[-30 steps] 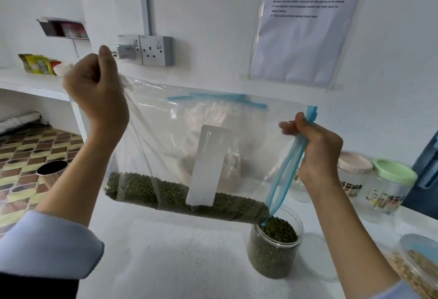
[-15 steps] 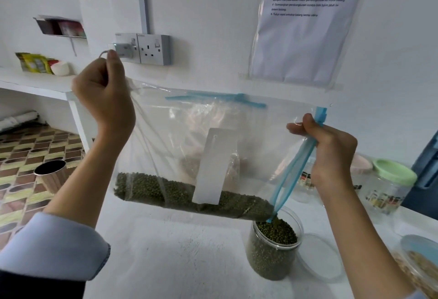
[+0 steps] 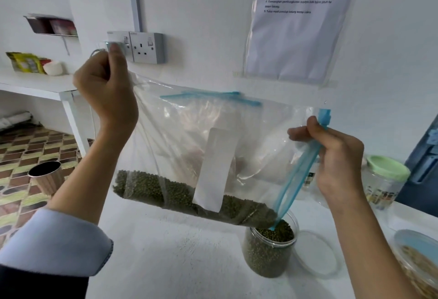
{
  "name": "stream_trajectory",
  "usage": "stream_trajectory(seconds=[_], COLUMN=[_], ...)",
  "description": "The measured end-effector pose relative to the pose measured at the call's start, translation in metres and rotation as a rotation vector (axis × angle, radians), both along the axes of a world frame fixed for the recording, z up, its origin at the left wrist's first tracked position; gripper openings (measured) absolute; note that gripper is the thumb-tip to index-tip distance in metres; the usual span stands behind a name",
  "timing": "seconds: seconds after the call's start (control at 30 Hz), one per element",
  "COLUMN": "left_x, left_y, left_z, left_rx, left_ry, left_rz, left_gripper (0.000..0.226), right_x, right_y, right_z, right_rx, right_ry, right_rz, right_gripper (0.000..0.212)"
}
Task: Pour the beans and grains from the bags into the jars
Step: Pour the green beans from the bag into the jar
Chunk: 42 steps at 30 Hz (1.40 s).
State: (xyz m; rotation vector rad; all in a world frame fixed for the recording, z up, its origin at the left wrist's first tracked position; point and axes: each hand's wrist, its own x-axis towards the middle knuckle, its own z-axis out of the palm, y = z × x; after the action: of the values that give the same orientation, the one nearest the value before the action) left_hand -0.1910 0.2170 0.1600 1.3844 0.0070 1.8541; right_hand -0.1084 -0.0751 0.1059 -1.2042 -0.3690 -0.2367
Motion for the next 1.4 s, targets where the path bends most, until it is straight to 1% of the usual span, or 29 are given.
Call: stream_trajectory(seconds=[0.13, 0.23, 0.43, 0.57, 0.67, 0.77, 0.87, 0.97, 1.07, 1.13, 1.2, 1.27, 1.33, 1.4], left_x=[-0.003, -0.007, -0.016, -0.018, -0.020, -0.019, -0.019, -0.019, -0.021, -0.021, -0.019, -0.019, -0.018, -0.018], left_y=[0.005, 0.009, 0.014, 0.014, 0.014, 0.011, 0.009, 0.009, 0.008, 0.005, 0.004, 0.002, 0.002, 0.000], left_z=[0.003, 0.004, 0.008, 0.007, 0.006, 0.004, 0.001, -0.001, 0.001, 0.002, 0.002, 0.002, 0.001, 0.000], left_rx=[-0.010, 0.012, 0.065, 0.061, 0.061, 0.058, 0.062, 0.047, 0.054, 0.053, 0.051, 0.044, 0.051, 0.058], left_ry=[-0.016, -0.020, -0.032, -0.041, -0.053, -0.055, -0.035, -0.040, -0.029, -0.025, -0.027, -0.027, -0.025, -0.016], left_rz=[-0.006, 0.017, 0.073, 0.076, 0.080, 0.089, 0.097, 0.092, 0.100, 0.076, 0.050, 0.042, 0.032, 0.033], left_gripper=[0.050, 0.052, 0.056, 0.057, 0.054, 0.051, 0.049, 0.050, 0.049, 0.049, 0.049, 0.050, 0.050, 0.049], right_x=[-0.001, -0.003, 0.001, 0.005, 0.008, 0.013, 0.014, 0.020, 0.023, 0.024, 0.022, 0.019, 0.019, 0.018], right_y=[0.003, 0.008, 0.018, 0.027, 0.028, 0.027, 0.030, 0.029, 0.029, 0.029, 0.028, 0.027, 0.024, 0.021], right_z=[-0.004, -0.004, -0.001, -0.003, -0.002, -0.002, -0.001, 0.001, 0.003, 0.001, 0.000, -0.001, -0.002, -0.002], right_rx=[0.034, 0.041, 0.041, 0.037, -0.012, 0.014, -0.060, -0.041, -0.051, -0.014, -0.020, -0.025, 0.017, 0.001], right_ry=[0.017, 0.013, 0.030, 0.060, 0.034, 0.031, 0.000, -0.002, 0.004, 0.005, -0.009, -0.011, 0.003, -0.008], right_rz=[-0.027, 0.044, 0.065, 0.008, 0.060, 0.043, 0.106, 0.075, 0.095, 0.047, 0.052, 0.049, 0.003, 0.001], right_gripper=[0.028, 0.029, 0.029, 0.031, 0.028, 0.029, 0.026, 0.027, 0.026, 0.028, 0.028, 0.026, 0.022, 0.024])
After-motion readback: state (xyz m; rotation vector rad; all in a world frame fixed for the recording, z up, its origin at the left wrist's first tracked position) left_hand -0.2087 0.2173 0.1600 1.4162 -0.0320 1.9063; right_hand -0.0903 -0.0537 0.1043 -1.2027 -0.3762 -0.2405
